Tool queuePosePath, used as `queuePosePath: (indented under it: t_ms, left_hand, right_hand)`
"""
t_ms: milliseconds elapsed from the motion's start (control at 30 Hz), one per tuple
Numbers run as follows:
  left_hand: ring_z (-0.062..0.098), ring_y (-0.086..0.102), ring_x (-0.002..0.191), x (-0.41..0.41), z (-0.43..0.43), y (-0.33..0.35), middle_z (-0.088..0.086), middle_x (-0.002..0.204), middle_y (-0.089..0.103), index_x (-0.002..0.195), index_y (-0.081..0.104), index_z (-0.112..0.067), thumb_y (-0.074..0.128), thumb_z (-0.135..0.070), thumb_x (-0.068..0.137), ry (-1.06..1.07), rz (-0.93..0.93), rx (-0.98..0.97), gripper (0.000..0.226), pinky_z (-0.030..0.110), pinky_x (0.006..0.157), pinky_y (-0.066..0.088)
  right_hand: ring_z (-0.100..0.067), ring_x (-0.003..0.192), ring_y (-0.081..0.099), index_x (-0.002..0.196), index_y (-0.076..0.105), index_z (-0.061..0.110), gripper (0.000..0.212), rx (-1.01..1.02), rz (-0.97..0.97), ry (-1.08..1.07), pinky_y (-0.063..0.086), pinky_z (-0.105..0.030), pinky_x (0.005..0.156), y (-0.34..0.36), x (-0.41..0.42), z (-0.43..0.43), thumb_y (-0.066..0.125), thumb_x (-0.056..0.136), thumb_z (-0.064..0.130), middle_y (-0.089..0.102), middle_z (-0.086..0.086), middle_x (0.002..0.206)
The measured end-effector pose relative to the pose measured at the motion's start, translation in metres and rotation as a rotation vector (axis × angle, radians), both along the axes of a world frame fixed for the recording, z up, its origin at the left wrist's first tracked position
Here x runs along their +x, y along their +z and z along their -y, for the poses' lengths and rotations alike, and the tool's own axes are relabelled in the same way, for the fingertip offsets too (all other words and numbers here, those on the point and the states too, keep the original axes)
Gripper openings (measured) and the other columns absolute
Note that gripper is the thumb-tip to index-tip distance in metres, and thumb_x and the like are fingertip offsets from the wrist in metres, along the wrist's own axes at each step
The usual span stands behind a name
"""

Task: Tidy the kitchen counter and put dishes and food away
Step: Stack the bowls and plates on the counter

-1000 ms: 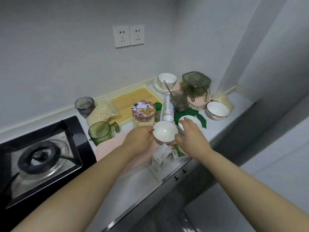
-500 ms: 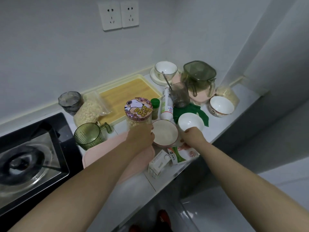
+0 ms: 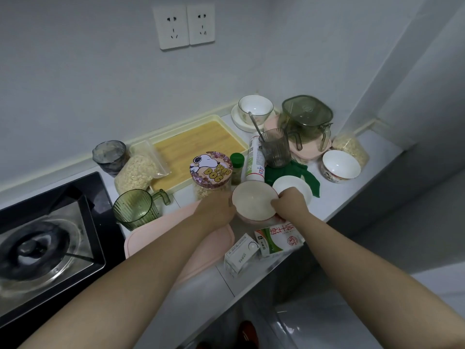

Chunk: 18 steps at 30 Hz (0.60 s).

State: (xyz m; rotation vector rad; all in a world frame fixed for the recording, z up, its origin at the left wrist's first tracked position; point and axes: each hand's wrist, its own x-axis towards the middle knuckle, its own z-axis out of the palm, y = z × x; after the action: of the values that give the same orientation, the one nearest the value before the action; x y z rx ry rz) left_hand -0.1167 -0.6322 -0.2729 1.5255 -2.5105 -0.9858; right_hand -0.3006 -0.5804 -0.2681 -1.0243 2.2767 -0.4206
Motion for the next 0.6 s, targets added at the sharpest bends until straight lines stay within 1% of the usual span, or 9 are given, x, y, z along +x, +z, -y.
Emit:
queuePosePath:
  t_ms: [67,100,133,200,233,300,400,500,600]
  left_hand:
    - [0.023,0.054,0.081,-0.005,-0.002,0.006,0.006,0.083,0.058,0.086,0.053,-0.011,0.041,-0.025,0.098,0.056,-0.112,-0.007,0.022,0.028,0.066,0.038]
    - [0.023,0.054,0.081,-0.008,-0.002,0.010,0.008,0.086,0.059,0.092,0.053,-0.012,0.041,-0.023,0.099,0.098,-0.186,0.046,0.018,0.027,0.066,0.038]
    - [0.024,0.057,0.086,-0.012,-0.002,0.013,0.010,0.096,0.061,0.105,0.054,-0.012,0.041,-0.021,0.099,0.164,-0.299,0.157,0.017,0.027,0.069,0.041]
    - [0.027,0.062,0.098,-0.020,-0.004,0.022,0.009,0.109,0.062,0.120,0.051,-0.016,0.044,-0.024,0.098,0.335,-0.555,0.579,0.024,0.030,0.077,0.049]
    - [0.028,0.062,0.101,-0.022,-0.007,0.026,0.009,0.109,0.063,0.119,0.052,-0.017,0.044,-0.027,0.097,0.396,-0.668,0.772,0.025,0.033,0.081,0.050]
    - [0.030,0.061,0.104,-0.026,-0.007,0.027,0.011,0.106,0.064,0.112,0.056,-0.018,0.044,-0.037,0.096,0.434,-0.789,0.954,0.026,0.037,0.087,0.050]
    - [0.030,0.063,0.097,-0.030,-0.010,0.026,0.014,0.106,0.063,0.106,0.053,-0.021,0.046,-0.041,0.096,0.443,-0.826,0.997,0.024,0.039,0.087,0.051]
    - [0.029,0.064,0.094,-0.038,-0.010,0.024,0.013,0.103,0.064,0.113,0.050,-0.017,0.053,-0.029,0.095,0.484,-0.804,0.973,0.022,0.038,0.085,0.053]
    - [0.030,0.065,0.092,-0.043,-0.007,0.026,0.015,0.100,0.062,0.117,0.047,-0.014,0.054,-0.020,0.095,0.567,-0.887,0.968,0.024,0.038,0.076,0.058]
  right_hand:
    - [-0.011,0.038,0.047,0.058,0.054,0.008,0.027,-0.042,0.004,0.000,0.036,-0.015,0.036,0.013,-0.008,-0.001,0.053,0.085,0.008,0.052,-0.004,0.047]
    - [-0.012,0.038,0.049,0.059,0.057,0.007,0.026,-0.061,0.012,0.002,0.040,-0.016,0.039,0.020,-0.011,0.000,0.053,0.084,0.007,0.054,-0.005,0.046]
    - [-0.014,0.038,0.050,0.061,0.061,0.004,0.024,-0.082,0.028,0.000,0.045,-0.018,0.042,0.026,-0.014,-0.001,0.053,0.084,0.006,0.056,-0.006,0.047]
    - [-0.014,0.036,0.050,0.068,0.065,-0.001,0.020,-0.113,0.067,-0.021,0.047,-0.020,0.043,0.036,-0.019,-0.002,0.053,0.083,0.004,0.058,-0.008,0.047]
    - [-0.014,0.035,0.049,0.070,0.066,-0.002,0.019,-0.123,0.088,-0.034,0.046,-0.020,0.040,0.040,-0.021,-0.004,0.053,0.083,0.003,0.058,-0.009,0.047]
    - [-0.015,0.035,0.049,0.075,0.066,-0.003,0.017,-0.131,0.112,-0.042,0.044,-0.021,0.040,0.046,-0.024,-0.008,0.053,0.084,0.003,0.059,-0.011,0.050]
    - [-0.015,0.039,0.051,0.080,0.065,-0.002,0.015,-0.125,0.118,-0.034,0.045,-0.021,0.042,0.048,-0.028,-0.012,0.054,0.086,0.005,0.060,-0.012,0.055]
    - [-0.014,0.041,0.052,0.081,0.066,0.000,0.015,-0.130,0.125,-0.028,0.044,-0.019,0.042,0.044,-0.034,-0.016,0.055,0.088,0.008,0.061,-0.011,0.058]
    - [-0.016,0.043,0.050,0.081,0.065,0.000,0.025,-0.215,0.213,-0.115,0.044,-0.021,0.045,0.037,-0.039,-0.015,0.049,0.094,0.016,0.060,-0.011,0.059]
